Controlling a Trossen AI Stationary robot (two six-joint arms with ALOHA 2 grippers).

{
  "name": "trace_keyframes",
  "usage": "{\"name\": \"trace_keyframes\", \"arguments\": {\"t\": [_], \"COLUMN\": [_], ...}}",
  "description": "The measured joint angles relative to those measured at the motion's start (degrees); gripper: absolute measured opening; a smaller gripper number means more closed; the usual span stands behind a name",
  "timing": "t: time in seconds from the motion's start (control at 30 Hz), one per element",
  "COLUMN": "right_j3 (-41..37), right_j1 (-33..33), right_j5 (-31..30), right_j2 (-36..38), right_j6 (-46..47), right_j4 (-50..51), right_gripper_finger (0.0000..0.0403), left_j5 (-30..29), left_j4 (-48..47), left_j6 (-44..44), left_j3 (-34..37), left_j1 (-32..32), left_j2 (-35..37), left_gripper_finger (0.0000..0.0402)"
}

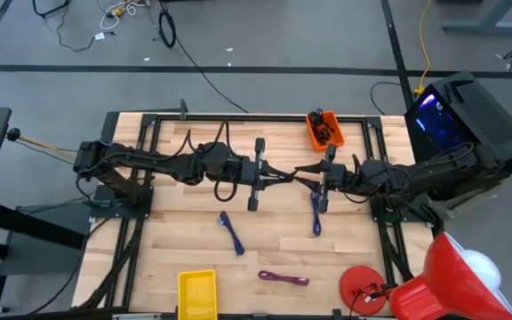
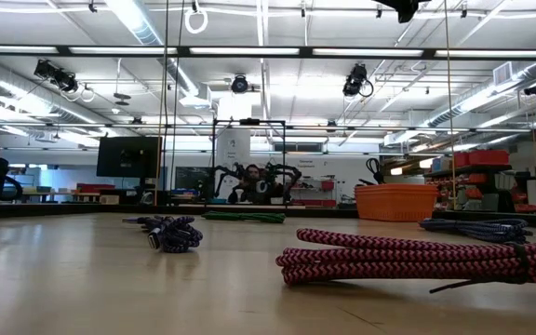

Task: Pick & Place USB Port
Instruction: Put the black charger cable into the orange bin

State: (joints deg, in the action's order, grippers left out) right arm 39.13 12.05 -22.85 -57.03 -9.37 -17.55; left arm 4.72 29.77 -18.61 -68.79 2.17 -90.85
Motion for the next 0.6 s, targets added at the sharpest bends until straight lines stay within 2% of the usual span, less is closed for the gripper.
{"name": "trace_keyframes", "arguments": {"t": [0.07, 0.1, 0.4, 0.6], "right_j3": [0.00, 0.00, 0.00, 0.00], "right_j1": [-0.02, -0.02, 0.02, 0.00], "right_j5": [-0.27, -0.27, -3.26, -7.58], "right_j2": [0.01, 0.01, 0.01, 0.06], "right_j6": [-0.63, -0.94, -0.76, -0.36], "right_j4": [-0.04, -0.12, -0.06, 0.58], "right_gripper_finger": [0.0032, 0.0018, 0.0003, 0.0001], "left_j5": [0.21, 0.19, -0.28, -4.80], "left_j4": [-0.04, -0.04, -0.10, -0.72], "left_j6": [0.02, 0.15, 2.23, 3.02], "left_j3": [0.00, 0.00, 0.00, 0.00], "left_j1": [0.02, 0.02, -0.02, -0.14], "left_j2": [0.00, 0.00, -0.02, -0.02], "left_gripper_finger": [0.0027, 0.0027, 0.0039, 0.0065]}}
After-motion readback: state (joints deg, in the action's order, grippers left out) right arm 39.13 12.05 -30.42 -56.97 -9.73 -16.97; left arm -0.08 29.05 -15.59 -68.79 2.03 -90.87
